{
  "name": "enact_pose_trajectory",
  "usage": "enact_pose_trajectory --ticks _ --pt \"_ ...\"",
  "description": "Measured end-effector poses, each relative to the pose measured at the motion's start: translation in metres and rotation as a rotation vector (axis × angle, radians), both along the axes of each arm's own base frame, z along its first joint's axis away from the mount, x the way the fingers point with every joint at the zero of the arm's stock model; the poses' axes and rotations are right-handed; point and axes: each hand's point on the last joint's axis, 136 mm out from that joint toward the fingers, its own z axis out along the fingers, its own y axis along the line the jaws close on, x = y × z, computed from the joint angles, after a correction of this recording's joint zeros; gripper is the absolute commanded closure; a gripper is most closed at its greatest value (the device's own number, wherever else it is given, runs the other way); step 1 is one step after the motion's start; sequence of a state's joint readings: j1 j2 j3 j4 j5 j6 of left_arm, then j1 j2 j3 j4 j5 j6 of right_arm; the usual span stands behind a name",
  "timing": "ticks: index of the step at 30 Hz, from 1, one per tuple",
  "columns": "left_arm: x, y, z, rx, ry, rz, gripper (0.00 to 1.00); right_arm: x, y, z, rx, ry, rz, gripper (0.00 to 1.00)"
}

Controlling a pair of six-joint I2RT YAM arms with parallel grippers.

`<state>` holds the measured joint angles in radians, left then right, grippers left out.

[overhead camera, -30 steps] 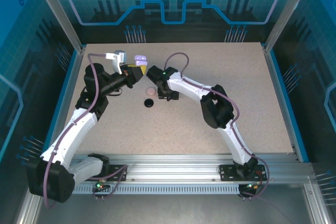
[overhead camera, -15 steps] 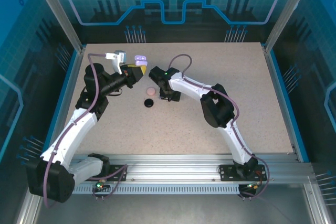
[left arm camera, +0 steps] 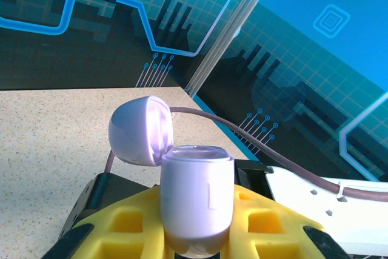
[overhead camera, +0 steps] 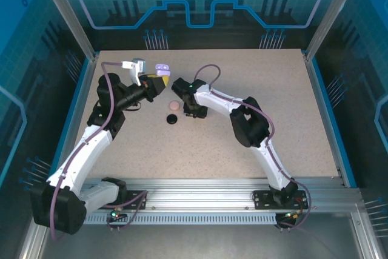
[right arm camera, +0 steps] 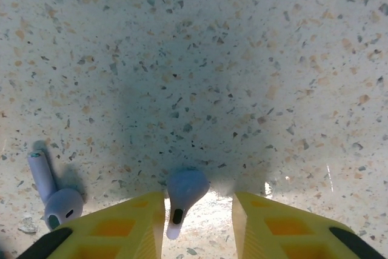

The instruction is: Insert wireless bluetooth earbuds into charging case

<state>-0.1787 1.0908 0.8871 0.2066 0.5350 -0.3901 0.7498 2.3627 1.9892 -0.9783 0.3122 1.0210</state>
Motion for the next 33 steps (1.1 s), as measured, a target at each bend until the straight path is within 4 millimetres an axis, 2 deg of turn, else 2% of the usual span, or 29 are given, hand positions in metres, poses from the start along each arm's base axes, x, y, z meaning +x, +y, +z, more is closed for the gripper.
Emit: enact_pose_trajectory --ticks 18,33 --pt "0.0000 0.0000 0.0000 0.000 0.000 0.000 1.00 0.0050 0.0025 -0.0063 0.010 0.022 0.024 0.68" --pt "-0.0008 -0.0008 0.0001 -0.001 0.000 -0.006 1.00 0.0081 0.0065 -0.0062 0.010 0.026 0.064 0.83"
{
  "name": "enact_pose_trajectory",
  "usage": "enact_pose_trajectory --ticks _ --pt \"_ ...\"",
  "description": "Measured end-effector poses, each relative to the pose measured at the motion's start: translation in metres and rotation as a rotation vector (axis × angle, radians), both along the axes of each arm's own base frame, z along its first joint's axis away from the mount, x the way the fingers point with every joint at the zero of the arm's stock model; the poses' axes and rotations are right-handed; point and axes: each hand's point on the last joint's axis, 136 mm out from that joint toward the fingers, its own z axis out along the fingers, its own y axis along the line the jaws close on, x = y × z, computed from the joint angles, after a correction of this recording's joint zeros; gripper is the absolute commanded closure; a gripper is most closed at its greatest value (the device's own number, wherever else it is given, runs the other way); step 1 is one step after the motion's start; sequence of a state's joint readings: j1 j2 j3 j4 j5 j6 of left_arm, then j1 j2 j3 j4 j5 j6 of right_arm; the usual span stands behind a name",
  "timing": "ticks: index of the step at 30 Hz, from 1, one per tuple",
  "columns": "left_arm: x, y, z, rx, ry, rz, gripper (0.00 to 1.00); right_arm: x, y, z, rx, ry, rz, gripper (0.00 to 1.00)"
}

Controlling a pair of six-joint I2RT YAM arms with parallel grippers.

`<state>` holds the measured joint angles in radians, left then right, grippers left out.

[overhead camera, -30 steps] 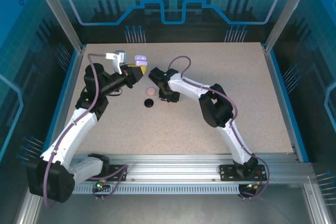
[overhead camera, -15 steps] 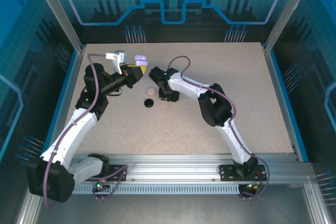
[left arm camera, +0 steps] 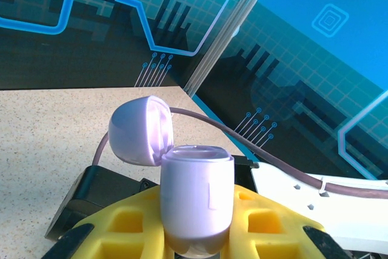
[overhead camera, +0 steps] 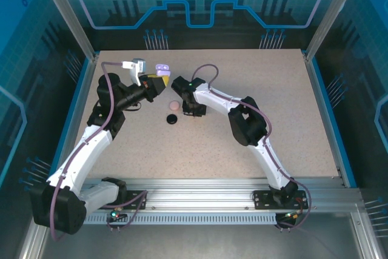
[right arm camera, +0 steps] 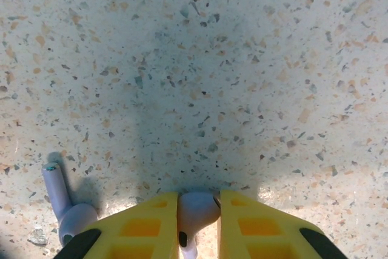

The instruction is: Insert wireless bluetooth earbuds into charging case

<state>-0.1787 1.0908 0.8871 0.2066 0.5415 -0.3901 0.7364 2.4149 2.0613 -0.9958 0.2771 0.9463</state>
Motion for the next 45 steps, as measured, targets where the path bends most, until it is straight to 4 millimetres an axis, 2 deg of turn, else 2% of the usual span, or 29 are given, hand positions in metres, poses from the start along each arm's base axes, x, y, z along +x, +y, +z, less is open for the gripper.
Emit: enact_pose_trajectory --ticks 5,8,11,13,18,21,24,29,32,35,37,45 --pt "-0.002 -0.003 0.000 -0.001 0.000 -0.016 1.00 0.000 -0.002 0.002 0.001 -0.020 0.041 0.86" --pt "-0.004 -0.007 -0.002 -0.003 -0.006 -0.031 1.00 -0.002 -0.011 0.006 -0.010 -0.040 0.059 0.86" --pt "-0.008 -0.014 -0.006 -0.004 -0.009 -0.056 1.00 -0.001 -0.021 0.022 -0.003 -0.073 0.063 0.87" --pt "-0.010 -0.020 -0.007 -0.003 -0.022 -0.075 1.00 0.002 -0.025 0.043 0.020 -0.112 0.064 0.87" --pt "-0.017 -0.033 -0.012 0.003 -0.066 -0.115 1.00 0.012 -0.033 0.111 0.096 -0.252 0.067 0.87" --pt "-0.018 -0.037 -0.015 0.002 -0.091 -0.128 1.00 0.014 -0.035 0.142 0.137 -0.323 0.078 0.87" --pt "-0.020 -0.047 -0.018 0.000 -0.136 -0.153 1.00 0.003 -0.049 0.177 0.162 -0.376 0.095 0.86" --pt "-0.026 -0.062 -0.022 -0.004 -0.231 -0.194 1.00 -0.010 -0.071 0.270 0.267 -0.564 0.105 0.86" --pt "-0.029 -0.069 -0.019 -0.004 -0.307 -0.205 1.00 -0.023 -0.082 0.311 0.318 -0.650 0.114 0.85" --pt "-0.031 -0.076 -0.013 -0.001 -0.380 -0.204 1.00 -0.035 -0.087 0.336 0.364 -0.702 0.134 0.85" --pt "-0.034 -0.081 -0.008 0.009 -0.424 -0.204 1.00 -0.042 -0.089 0.346 0.390 -0.723 0.146 0.84" --pt "-0.044 -0.097 0.003 0.071 -0.575 -0.216 1.00 -0.068 -0.092 0.364 0.482 -0.759 0.189 0.84"
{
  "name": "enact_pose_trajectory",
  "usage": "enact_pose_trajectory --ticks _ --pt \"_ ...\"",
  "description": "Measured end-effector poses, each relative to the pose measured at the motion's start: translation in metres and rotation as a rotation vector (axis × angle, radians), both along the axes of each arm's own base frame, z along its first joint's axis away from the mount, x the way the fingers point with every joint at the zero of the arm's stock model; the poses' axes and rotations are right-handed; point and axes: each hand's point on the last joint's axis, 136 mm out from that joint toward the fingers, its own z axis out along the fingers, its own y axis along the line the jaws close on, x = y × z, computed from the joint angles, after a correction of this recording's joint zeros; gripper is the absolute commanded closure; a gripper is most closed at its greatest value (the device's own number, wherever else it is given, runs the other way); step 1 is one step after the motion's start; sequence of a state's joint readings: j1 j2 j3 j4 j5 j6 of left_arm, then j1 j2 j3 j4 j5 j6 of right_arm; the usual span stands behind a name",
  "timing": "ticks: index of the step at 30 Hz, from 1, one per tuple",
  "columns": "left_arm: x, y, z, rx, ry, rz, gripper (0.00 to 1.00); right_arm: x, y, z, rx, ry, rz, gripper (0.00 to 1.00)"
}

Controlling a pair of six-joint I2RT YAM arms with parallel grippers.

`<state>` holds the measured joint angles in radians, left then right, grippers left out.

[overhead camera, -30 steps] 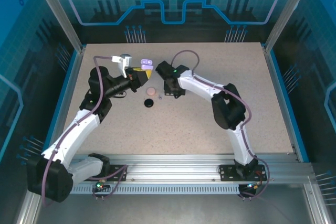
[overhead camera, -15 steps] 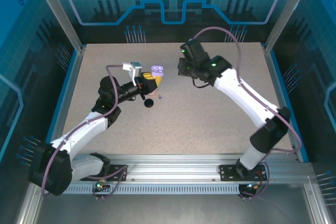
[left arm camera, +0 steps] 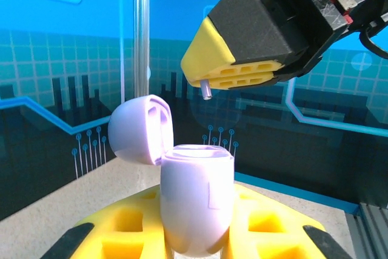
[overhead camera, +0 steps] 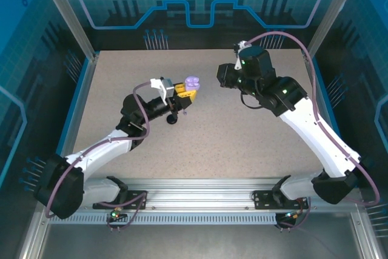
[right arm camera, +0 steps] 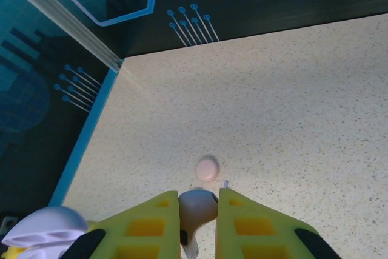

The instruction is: Insert wireless bluetooth earbuds into charging case

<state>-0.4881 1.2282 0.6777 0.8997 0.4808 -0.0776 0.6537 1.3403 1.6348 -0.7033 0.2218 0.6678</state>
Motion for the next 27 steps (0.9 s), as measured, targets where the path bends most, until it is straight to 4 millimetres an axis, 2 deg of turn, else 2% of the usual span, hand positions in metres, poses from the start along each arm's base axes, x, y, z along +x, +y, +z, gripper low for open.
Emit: enact_pose_trajectory --ticks 6,12,20,27 --pt "-0.006 -0.007 0.010 0.015 -0.108 0.021 1.00 -0.021 0.002 0.018 0.060 -0.066 0.046 0.84" --pt "-0.011 -0.017 0.015 0.027 -0.198 0.036 1.00 -0.044 0.017 0.027 0.099 -0.122 0.115 0.83" --pt "-0.007 -0.019 0.019 0.025 -0.243 0.063 1.00 -0.056 0.044 0.022 0.078 -0.178 0.178 0.83" --pt "-0.008 -0.019 0.020 0.021 -0.253 0.065 1.00 -0.060 0.053 0.027 0.070 -0.230 0.188 0.84"
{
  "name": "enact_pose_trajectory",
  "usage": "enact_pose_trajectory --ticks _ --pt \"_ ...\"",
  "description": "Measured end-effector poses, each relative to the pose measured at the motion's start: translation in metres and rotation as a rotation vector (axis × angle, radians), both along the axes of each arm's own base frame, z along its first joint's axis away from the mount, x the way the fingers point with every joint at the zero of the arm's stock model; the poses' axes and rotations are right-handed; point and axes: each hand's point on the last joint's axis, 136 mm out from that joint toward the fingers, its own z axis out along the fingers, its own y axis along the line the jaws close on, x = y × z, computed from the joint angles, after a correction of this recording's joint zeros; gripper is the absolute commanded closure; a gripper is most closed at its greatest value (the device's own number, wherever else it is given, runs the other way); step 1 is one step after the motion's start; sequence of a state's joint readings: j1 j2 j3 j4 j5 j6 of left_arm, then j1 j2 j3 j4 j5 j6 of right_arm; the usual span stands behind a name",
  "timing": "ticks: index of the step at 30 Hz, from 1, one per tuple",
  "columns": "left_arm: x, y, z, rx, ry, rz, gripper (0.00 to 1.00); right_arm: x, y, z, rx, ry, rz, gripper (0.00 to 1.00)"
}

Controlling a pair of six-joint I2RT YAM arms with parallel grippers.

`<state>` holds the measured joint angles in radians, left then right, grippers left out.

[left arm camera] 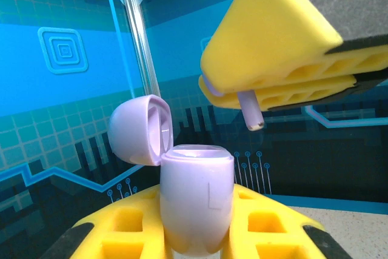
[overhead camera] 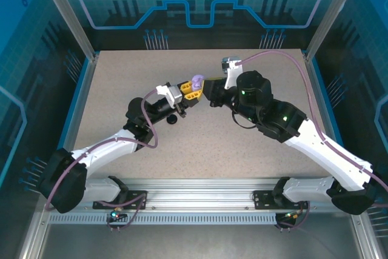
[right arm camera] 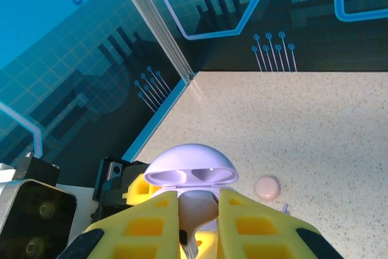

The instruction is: Insert wireless bluetooth earbuds into charging case

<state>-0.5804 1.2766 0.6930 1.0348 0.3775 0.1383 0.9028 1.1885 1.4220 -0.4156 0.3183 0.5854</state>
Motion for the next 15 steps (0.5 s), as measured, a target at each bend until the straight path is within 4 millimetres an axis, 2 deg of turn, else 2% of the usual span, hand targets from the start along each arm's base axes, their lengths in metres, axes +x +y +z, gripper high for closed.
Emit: enact_pose_trajectory --ticks 7,15 --pt "-0.0009 -0.0009 0.0001 0.000 -0.001 -0.003 1.00 0.0029 -0.0007 0.0063 0.010 -0.028 -0.015 0.83" --pt "-0.0005 -0.0008 0.0004 -0.002 0.000 0.000 1.00 0.0072 0.0043 0.0002 -0.002 -0.019 -0.017 0.84"
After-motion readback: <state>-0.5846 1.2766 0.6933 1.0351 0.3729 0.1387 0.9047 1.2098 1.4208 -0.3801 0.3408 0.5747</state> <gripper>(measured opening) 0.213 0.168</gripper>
